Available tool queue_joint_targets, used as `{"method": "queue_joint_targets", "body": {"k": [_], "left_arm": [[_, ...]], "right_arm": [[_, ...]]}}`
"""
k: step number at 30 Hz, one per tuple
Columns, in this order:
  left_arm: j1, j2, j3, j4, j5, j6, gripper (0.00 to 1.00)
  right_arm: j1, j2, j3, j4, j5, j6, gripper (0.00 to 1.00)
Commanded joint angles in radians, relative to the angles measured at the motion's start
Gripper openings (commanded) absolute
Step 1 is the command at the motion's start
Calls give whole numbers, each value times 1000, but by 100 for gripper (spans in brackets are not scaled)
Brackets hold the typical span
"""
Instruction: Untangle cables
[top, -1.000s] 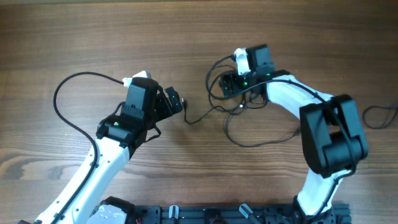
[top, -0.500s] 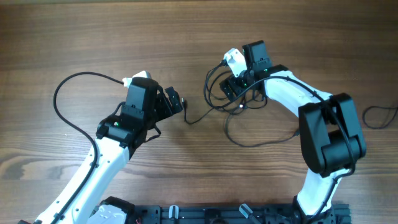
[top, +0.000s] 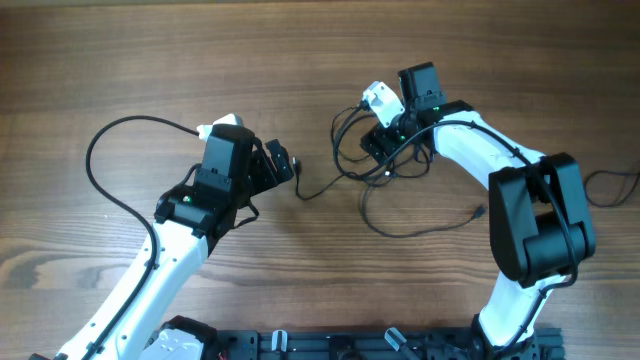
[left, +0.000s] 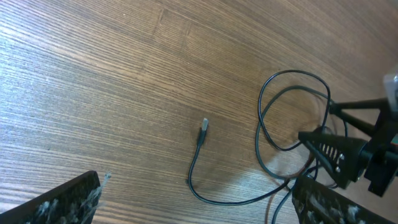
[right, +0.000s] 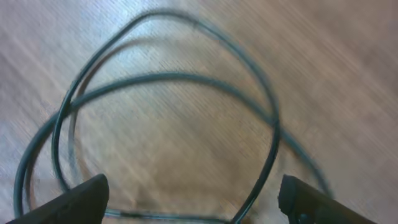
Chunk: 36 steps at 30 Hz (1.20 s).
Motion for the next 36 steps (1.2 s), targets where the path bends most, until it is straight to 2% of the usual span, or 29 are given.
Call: {"method": "queue_joint_targets", "body": {"k": [1,5,6,8,9,11,12,16,19,22,25,28,30,31,34,36], "left_arm": [[-2,3,14,3,-13,-10,100],[-2,3,14,3,-13,-10,100],[-2,3,14,3,-13,-10,100],[-2,3,14,3,-13,-10,100],[-2,3,14,3,-13,-10,100],[-2,3,14,3,-13,-10,100],[-2,3,14,3,-13,-10,100],[-2,3,14,3,-13,-10,100],[-2,3,14,3,-13,-10,100],[-2,3,14,3,-13,-10,100],[-2,3,14,3,-13,-10,100],[-2,3,14,3,-13,-10,100],[-2,3,14,3,-13,-10,100],[-2,3,14,2,-13,-10,100],[-2,3,14,3,-13,-10,100],[-2,3,14,3,-13,-10,100]], "right_arm": [[-3,14,9,-67,-15,-62,83],[-3,71,8,-69,-14,-59,75],[-3,83,8,-58,-14,-58,64],[-3,91,8,-43,-13,-56,57],[-3,93,8,-36,-2,-56,51],[-3,93,9,-22,50,-54,9],[-3,92,11,-13,80,-20,4],[-3,47,116,-64,128,181,4],[-3,-61,281,-177,125,313,4],[-3,-209,401,-215,90,363,4],[-3,-396,425,-179,69,390,4],[-3,-494,425,-187,198,415,4],[-3,-532,425,-204,290,616,4],[-3,-544,425,-209,187,672,4],[1,-526,404,-232,-227,679,4],[7,-492,382,-249,-333,639,4]]}}
